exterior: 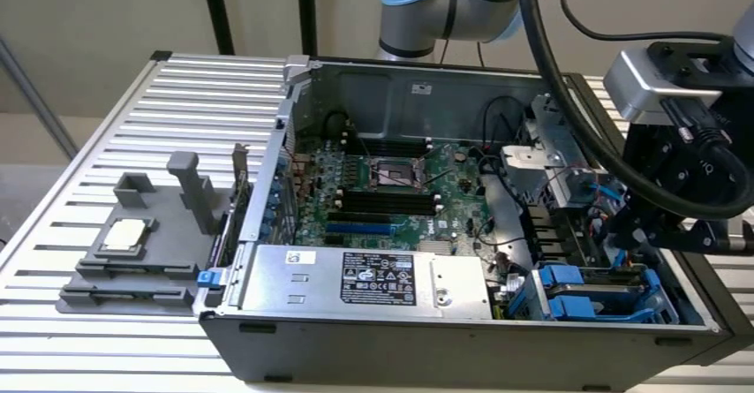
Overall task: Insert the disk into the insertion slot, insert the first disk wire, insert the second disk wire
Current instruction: 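Insert the second disk wire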
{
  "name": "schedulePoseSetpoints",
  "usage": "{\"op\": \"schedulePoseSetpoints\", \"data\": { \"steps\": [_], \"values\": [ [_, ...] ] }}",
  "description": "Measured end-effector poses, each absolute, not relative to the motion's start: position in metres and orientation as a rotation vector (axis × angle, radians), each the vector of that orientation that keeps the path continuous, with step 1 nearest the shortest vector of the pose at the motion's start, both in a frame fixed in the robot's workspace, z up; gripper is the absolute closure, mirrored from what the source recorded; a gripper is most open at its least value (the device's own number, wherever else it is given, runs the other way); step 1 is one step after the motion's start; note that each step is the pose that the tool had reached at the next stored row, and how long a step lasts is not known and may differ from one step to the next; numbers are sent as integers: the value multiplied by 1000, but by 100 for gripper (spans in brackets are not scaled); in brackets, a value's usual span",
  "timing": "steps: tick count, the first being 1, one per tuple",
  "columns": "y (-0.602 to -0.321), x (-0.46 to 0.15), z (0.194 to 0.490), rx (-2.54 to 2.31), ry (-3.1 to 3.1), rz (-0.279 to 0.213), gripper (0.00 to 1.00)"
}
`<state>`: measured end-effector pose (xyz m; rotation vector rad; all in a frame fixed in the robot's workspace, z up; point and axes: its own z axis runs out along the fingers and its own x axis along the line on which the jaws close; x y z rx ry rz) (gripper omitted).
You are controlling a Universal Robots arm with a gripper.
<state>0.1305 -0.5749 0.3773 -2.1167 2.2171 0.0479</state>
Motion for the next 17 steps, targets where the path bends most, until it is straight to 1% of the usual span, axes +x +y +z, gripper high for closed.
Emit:
{"op": "schedulePoseSetpoints", "data": {
  "steps": [1,9,17],
  "values": [
    [-575,131,377,-2117,2217,48,84],
    [-577,118,377,-2116,2211,43,84],
    [-584,112,370,-2093,2184,8,84]
  ]
}}
